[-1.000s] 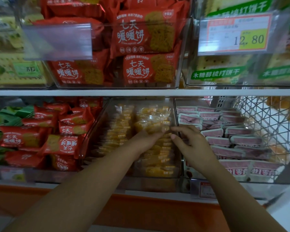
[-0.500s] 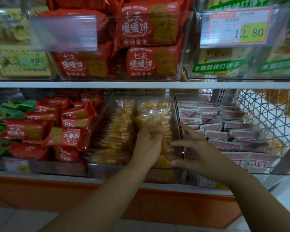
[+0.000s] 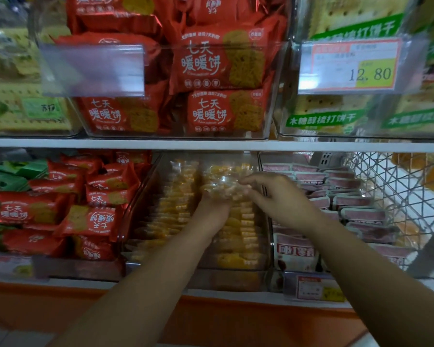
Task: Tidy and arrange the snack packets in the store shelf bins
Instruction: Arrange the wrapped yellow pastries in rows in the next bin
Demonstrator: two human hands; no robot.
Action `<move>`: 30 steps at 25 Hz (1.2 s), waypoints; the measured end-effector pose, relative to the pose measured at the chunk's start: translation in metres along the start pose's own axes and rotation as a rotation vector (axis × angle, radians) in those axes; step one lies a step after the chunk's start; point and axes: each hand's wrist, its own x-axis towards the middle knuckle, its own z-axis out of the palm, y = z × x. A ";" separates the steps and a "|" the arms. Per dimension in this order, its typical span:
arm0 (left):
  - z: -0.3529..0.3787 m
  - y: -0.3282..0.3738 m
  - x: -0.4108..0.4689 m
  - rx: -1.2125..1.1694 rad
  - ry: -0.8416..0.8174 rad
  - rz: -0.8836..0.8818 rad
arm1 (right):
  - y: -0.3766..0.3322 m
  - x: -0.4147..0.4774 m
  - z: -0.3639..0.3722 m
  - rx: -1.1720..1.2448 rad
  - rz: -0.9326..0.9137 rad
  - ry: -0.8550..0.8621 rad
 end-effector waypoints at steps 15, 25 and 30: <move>0.003 -0.025 0.032 -0.113 0.012 -0.002 | 0.020 0.100 0.032 -0.495 -0.003 -0.366; 0.003 -0.030 0.040 -0.126 -0.011 -0.003 | 0.014 0.090 0.031 -0.599 -0.137 -0.278; 0.000 -0.029 0.039 -0.141 -0.031 -0.007 | 0.008 0.091 0.031 -0.527 -0.075 -0.335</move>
